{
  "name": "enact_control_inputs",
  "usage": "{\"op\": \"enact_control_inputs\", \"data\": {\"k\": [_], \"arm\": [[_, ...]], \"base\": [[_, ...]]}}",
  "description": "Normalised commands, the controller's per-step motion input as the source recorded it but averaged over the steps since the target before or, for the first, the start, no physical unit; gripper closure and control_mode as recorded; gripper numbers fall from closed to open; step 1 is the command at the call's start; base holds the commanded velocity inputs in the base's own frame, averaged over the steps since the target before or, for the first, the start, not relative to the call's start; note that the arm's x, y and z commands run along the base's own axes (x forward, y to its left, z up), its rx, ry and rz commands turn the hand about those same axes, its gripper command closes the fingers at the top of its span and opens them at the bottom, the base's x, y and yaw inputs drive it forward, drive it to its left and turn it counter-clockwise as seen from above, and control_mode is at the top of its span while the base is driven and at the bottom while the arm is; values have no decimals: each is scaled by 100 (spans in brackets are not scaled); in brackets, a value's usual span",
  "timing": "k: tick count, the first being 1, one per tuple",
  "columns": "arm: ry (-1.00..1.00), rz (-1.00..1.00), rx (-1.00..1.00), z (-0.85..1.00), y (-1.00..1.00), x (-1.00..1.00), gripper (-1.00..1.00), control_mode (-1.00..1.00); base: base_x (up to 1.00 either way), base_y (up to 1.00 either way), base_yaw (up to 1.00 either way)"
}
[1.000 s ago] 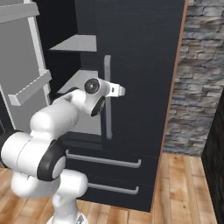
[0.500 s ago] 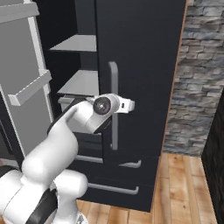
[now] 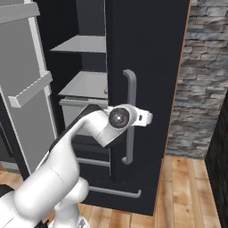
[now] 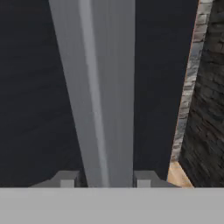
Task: Retrieve the sausage and cheese from the fridge and place them on the cutting board on the counter.
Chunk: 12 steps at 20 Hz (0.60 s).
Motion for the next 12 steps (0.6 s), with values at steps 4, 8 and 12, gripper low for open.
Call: {"op": "enact_control_inputs", "data": {"k": [4, 8, 12], "arm": [[24, -5, 0, 23, -32, -44, 100, -100], [27, -12, 0, 18, 5, -42, -100, -100], [13, -12, 0, 10, 8, -62, -100, -100]], "base": [[0, 0, 0], [0, 0, 0], [0, 0, 0]]}}
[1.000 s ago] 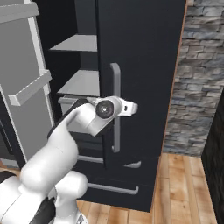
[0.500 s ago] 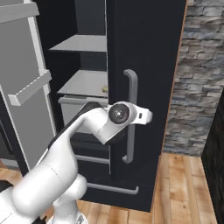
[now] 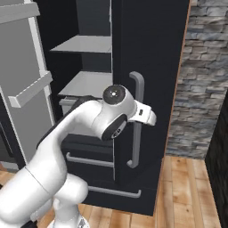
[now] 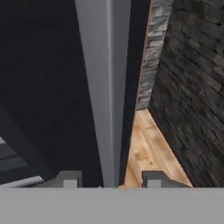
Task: Retrieve the sausage and cheese from the fridge and place them on the cutting board on the counter.
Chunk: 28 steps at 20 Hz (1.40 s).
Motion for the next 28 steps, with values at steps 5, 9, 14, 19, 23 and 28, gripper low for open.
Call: {"op": "enact_control_inputs", "data": {"k": [5, 9, 14, 19, 23, 28], "arm": [[-1, -19, 1, -2, 36, -85, -100, -100], [-1, -18, 1, 0, 63, -37, -100, -100], [0, -15, 6, 3, 72, 1, -100, -100], [1, -13, 12, 10, 70, 5, -100, -100], [0, -21, 21, 3, 51, 33, -100, -100], [0, -23, 24, 1, 40, 49, -100, -100]], "base": [[0, 0, 0], [0, 0, 0], [0, 0, 0], [0, 0, 0], [0, 0, 0], [0, 0, 0]]}}
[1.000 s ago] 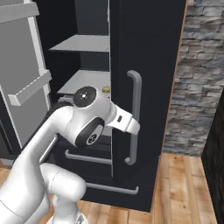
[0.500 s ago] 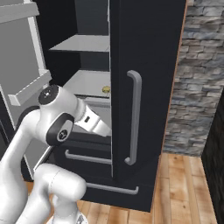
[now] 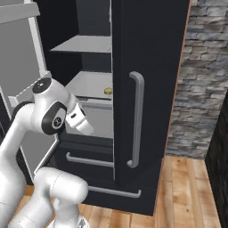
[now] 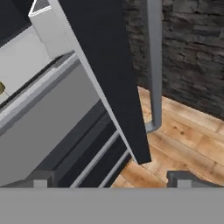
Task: Retrieve the sausage and cheese from the fridge and place them on the cutting board on the counter.
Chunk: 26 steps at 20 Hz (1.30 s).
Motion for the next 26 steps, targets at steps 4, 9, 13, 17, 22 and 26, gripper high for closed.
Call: {"op": "enact_control_inputs", "data": {"k": [4, 9, 13, 17, 22, 26], "arm": [[0, -18, 34, 0, 30, 61, -100, -100], [0, -18, 28, -7, 0, 70, -100, -100], [0, -28, 9, -15, -20, 57, -100, -100], [0, -32, 9, -11, -38, 39, -100, -100], [-1, -46, 4, -5, -45, 14, -100, -100], [-1, -32, 8, 0, -65, 2, -100, -100]], "base": [[0, 0, 0], [0, 0, 0], [0, 0, 0], [0, 0, 0], [0, 0, 0], [0, 0, 0]]}}
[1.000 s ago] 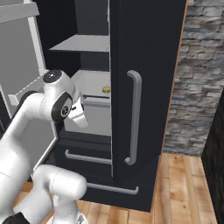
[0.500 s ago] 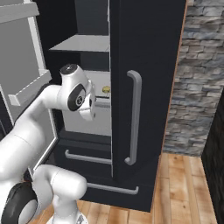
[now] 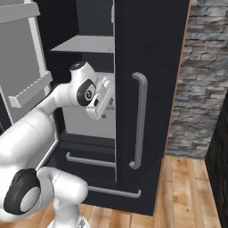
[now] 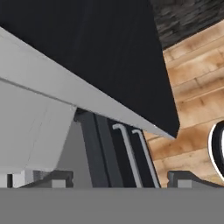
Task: Retrieve the sausage and cheese from the fridge and place them on the cutting board on the counter.
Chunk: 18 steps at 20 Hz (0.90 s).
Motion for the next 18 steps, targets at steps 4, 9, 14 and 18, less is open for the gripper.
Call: {"op": "enact_control_inputs", "data": {"k": [4, 9, 14, 18], "arm": [[0, -8, 8, 0, -84, -17, -100, -100], [-1, -2, 7, 0, -86, -28, -100, -100], [0, -2, 3, 0, -79, -28, -100, -100], [-3, 8, 0, 0, -32, -19, -100, -100]], "base": [[0, 0, 0], [0, 0, 0], [0, 0, 0], [0, 0, 0]]}}
